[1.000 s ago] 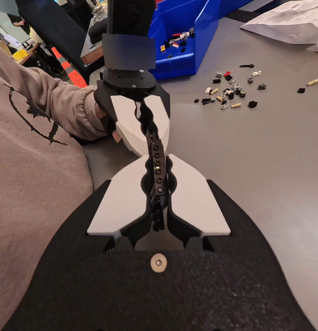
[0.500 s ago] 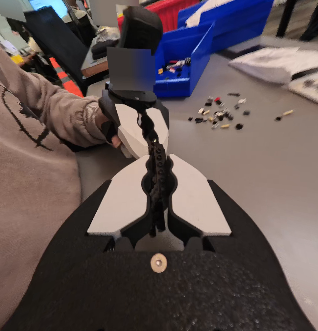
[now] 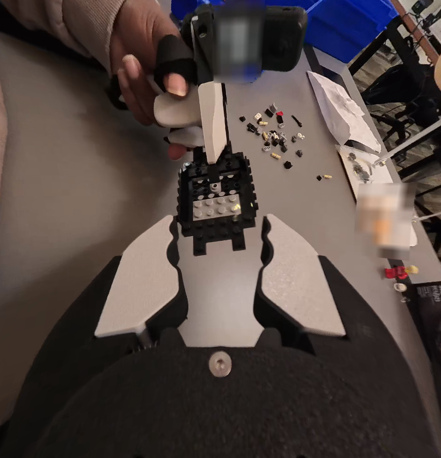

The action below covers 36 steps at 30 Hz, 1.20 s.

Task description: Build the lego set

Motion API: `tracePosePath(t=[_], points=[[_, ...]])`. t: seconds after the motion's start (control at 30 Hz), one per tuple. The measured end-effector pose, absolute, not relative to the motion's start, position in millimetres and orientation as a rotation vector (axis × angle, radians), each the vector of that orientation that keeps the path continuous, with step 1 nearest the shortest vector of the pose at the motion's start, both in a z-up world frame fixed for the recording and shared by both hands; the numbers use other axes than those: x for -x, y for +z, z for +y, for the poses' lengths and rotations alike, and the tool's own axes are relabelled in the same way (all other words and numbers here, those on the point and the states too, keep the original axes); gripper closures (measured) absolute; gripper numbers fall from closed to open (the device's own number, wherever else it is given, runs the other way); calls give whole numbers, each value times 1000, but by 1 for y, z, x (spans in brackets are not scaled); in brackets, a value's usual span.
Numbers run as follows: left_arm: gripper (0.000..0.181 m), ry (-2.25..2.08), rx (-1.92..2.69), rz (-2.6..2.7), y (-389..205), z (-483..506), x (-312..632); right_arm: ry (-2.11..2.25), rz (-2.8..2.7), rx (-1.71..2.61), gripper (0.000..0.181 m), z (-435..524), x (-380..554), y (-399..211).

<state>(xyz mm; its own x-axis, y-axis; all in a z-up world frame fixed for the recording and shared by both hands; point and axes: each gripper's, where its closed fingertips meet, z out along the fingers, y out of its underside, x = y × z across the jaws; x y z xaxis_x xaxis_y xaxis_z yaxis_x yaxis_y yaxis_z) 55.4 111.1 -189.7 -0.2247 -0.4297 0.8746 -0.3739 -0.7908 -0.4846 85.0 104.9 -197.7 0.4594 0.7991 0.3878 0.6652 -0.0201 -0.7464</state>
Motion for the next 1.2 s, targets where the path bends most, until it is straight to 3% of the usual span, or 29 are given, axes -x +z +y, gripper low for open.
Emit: tracePosePath(t=[0.07, 0.23, 0.4, 0.5, 0.87, 1.2], points=[[172, -2183, 1954, 1004, -194, 112, -56, 130, -1335, 1745, 112, 109, -85, -203], [171, -2196, 1993, 948, -197, 120, -53, 99, -1443, 1752, 120, 116, -80, -212], [171, -2117, 1908, 1014, -192, 125, -52, 284, -1418, 1798, 120, 120, -80, -210], [160, -2047, 1853, 1040, -188, 134, -50, 385, -1428, 1820, 120, 122, -85, -208], [141, -1347, 1461, 1435, -190, 142, -48, 752, -1448, 1882, 120, 128, -106, -193], [138, -1180, 1329, 1487, -190, 140, -50, 864, -1484, 1842, 120, 129, -91, -196]])
